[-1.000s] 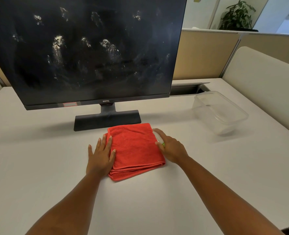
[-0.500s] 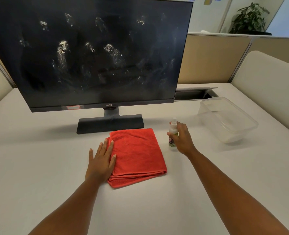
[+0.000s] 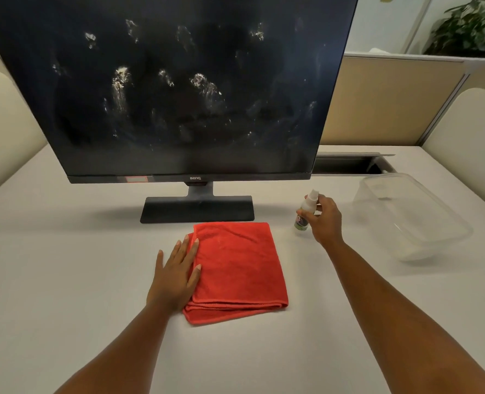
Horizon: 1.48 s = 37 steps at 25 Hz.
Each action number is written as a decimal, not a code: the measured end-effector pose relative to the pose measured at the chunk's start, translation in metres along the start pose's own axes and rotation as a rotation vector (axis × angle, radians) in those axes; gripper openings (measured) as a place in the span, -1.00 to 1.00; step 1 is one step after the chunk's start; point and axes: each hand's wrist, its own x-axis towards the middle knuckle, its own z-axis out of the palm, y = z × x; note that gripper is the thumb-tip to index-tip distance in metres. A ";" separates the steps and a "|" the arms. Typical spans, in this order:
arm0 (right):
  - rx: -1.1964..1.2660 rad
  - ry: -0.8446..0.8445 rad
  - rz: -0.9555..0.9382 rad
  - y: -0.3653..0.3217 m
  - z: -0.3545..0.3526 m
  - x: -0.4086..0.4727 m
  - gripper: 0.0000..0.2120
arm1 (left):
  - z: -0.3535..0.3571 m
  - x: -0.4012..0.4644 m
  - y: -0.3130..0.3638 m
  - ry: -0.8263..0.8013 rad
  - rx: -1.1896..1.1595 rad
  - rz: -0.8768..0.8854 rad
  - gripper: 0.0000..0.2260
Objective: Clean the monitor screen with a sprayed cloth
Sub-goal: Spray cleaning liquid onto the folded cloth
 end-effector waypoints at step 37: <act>0.367 -0.517 0.778 -0.039 0.030 -0.093 -0.46 | -0.009 -0.005 0.007 0.000 -0.055 -0.037 -0.41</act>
